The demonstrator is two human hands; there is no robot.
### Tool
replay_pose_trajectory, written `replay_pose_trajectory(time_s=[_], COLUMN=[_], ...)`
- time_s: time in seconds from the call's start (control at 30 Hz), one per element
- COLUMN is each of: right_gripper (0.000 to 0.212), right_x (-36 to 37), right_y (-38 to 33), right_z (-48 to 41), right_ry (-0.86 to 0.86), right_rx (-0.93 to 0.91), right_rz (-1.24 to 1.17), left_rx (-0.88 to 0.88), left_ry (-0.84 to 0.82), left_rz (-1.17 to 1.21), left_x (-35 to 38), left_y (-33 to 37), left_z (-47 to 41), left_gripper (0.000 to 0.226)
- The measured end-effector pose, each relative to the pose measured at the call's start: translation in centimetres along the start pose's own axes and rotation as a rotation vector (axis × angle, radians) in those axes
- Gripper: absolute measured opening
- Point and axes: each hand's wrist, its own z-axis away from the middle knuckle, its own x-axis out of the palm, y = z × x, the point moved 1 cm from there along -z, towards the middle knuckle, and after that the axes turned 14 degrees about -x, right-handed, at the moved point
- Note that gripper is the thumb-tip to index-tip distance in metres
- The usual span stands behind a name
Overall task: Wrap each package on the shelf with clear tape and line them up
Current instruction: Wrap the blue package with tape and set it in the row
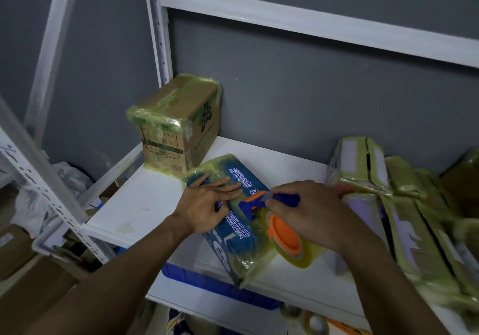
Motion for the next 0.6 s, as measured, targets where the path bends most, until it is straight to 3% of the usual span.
replay_pose_trajectory(time_s=[0.17,0.47,0.6], right_gripper=[0.030,0.032,0.027], right_x=[0.1,1.9,2.1], right_y=[-0.3,0.7,1.2], right_z=[1.5,1.4,1.3], right_ry=[0.036,0.038,0.066], right_rx=[-0.008,0.060,0.072], right_rz=[-0.013,-0.040,-0.065], left_rx=[0.052,0.115,0.212], left_ry=[-0.023,-0.065,-0.125], left_rz=[0.024,-0.036,0.044], left_x=[-0.1,-0.1,0.1], left_y=[0.2,0.1,1.3], left_z=[-1.3,-2.4,-1.7], left_gripper=[0.064,0.059,0.062])
